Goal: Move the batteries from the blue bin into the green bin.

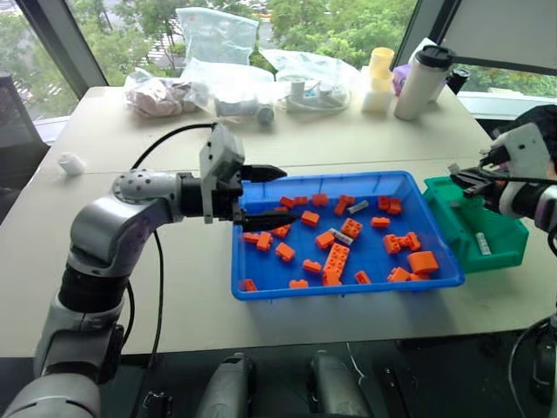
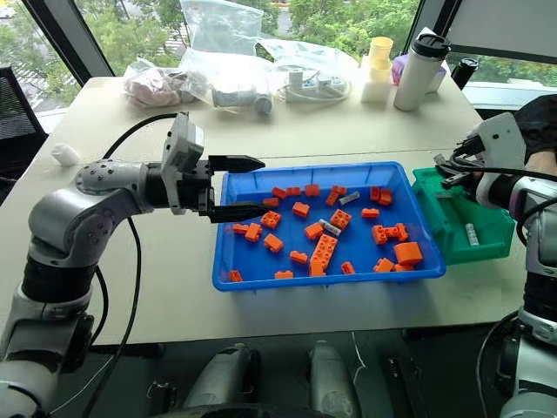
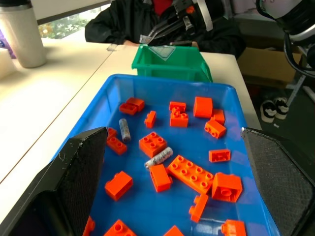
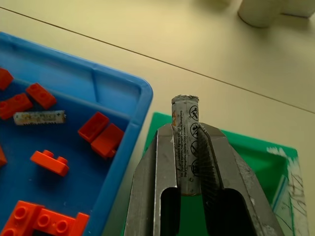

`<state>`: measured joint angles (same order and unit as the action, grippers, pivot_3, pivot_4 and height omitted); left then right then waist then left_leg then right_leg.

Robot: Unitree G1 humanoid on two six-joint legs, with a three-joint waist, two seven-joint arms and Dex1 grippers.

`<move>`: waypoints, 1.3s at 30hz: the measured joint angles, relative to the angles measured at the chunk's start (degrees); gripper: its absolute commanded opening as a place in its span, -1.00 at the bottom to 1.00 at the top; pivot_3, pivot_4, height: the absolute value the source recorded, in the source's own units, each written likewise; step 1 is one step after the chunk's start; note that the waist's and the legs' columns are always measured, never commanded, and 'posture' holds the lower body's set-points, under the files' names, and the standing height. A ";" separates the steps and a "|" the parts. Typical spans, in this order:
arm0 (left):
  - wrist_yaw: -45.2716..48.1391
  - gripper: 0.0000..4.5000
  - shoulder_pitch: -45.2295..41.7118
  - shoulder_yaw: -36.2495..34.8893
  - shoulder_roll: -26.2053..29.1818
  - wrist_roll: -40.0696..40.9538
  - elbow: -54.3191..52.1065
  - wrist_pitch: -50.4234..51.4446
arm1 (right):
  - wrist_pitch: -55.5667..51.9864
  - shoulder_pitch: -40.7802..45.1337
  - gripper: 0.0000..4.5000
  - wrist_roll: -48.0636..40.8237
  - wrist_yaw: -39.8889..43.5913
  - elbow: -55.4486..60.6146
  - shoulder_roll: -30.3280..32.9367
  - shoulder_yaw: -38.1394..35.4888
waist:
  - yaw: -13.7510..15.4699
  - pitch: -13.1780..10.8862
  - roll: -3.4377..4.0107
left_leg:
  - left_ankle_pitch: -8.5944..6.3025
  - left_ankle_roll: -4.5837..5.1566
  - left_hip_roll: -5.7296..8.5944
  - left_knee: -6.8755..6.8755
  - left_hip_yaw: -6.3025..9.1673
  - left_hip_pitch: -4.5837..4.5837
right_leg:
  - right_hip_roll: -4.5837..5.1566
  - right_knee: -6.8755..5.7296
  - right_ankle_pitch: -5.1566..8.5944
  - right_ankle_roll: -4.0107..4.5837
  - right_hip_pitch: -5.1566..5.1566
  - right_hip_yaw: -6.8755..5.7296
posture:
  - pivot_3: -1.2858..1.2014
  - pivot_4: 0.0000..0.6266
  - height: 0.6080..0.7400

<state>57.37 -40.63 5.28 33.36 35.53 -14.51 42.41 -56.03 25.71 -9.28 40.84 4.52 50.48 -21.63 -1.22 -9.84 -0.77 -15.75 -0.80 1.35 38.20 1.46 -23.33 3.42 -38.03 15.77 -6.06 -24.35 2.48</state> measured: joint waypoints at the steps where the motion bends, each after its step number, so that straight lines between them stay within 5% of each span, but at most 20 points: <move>1: 0.57 1.00 -0.16 0.56 0.00 -0.18 0.48 -0.61 | -0.70 -0.42 -0.99 0.00 -0.87 0.12 0.02 -0.45 | -0.16 0.00 0.01 | 0.00 0.00 -0.02 -0.01 -0.01 0.02 | -0.04 -0.01 0.00 0.00 0.00 0.02 | 0.03 -0.52 1.00; 5: 2.70 1.00 -0.33 2.84 0.12 -2.41 2.67 -2.67 | -1.53 -2.09 -0.99 0.10 -4.17 0.28 0.20 -1.02 | 0.23 0.01 0.03 | 0.00 0.00 -0.02 0.01 -0.01 0.00 | -0.05 -0.01 0.00 0.00 0.00 0.02 | 0.03 -0.52 1.00; 13: 4.08 1.00 0.32 4.52 2.11 -6.52 3.90 -5.45 | -0.80 -3.51 0.83 0.20 -6.34 -2.20 2.50 0.21 | 0.52 0.01 0.03 | 0.00 0.00 0.02 0.02 -0.01 -0.02 | 0.01 0.01 0.00 0.00 0.01 0.02 | 0.03 -0.52 1.00; 22: 5.23 1.00 2.81 4.21 6.93 -6.85 2.37 -5.25 | 1.04 1.16 0.83 -7.50 -0.55 5.35 2.36 2.84 | 0.02 -0.01 0.08 | 0.00 0.00 -0.13 -0.01 0.02 0.01 | -0.17 0.01 0.00 0.00 0.00 0.04 | 0.03 -0.52 1.00; 26: 6.44 1.00 3.28 4.34 8.98 -6.91 -0.39 -5.22 | -0.03 0.09 0.83 -14.49 4.70 14.91 -3.74 13.38 | 0.34 -0.01 0.04 | 0.00 0.00 -0.11 0.04 0.05 -0.02 | -0.15 0.03 0.00 0.00 0.03 0.02 | 0.03 -0.52 1.00; 39: 4.61 1.00 4.99 4.34 9.05 -6.82 -3.07 -3.75 | 7.19 -0.59 0.83 -10.65 4.48 5.49 -6.58 23.67 | 0.56 -0.03 0.02 | 0.00 0.01 0.05 0.07 0.06 -0.07 | 0.04 0.06 0.00 0.00 0.02 -0.04 | 0.03 -0.52 1.00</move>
<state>61.98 -35.64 9.62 42.41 28.72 -17.58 38.66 -48.85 25.12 -19.93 45.32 10.00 43.90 2.04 -0.66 -9.87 -0.75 -15.75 -0.80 1.39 38.27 1.52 -23.40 3.46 -37.97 15.77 -6.06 -24.33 2.44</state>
